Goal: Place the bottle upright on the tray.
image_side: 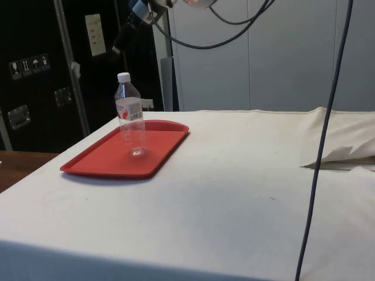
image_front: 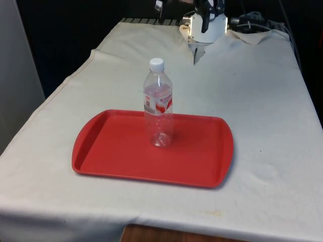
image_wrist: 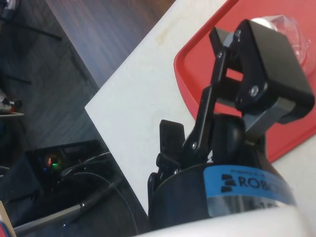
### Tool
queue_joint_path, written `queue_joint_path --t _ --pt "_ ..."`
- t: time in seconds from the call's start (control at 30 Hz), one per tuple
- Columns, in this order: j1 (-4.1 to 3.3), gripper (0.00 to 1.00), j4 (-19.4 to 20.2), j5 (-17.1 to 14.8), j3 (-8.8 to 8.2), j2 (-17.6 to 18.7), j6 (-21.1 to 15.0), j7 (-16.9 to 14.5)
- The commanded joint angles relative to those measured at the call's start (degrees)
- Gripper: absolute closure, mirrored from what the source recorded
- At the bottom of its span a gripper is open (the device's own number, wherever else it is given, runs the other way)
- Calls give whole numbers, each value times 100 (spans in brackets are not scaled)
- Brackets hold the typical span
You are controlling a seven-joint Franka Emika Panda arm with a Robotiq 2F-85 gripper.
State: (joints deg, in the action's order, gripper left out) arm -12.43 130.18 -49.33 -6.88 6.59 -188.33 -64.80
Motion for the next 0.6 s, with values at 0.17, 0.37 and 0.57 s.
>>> queue_joint_path --t 0.17,0.37,0.57 --pt "0 0 69 46 -46 52 -109 -309" --pt "6 0 69 46 -46 63 -126 -544" --pt "11 0 23 0 0 11 -63 -682"
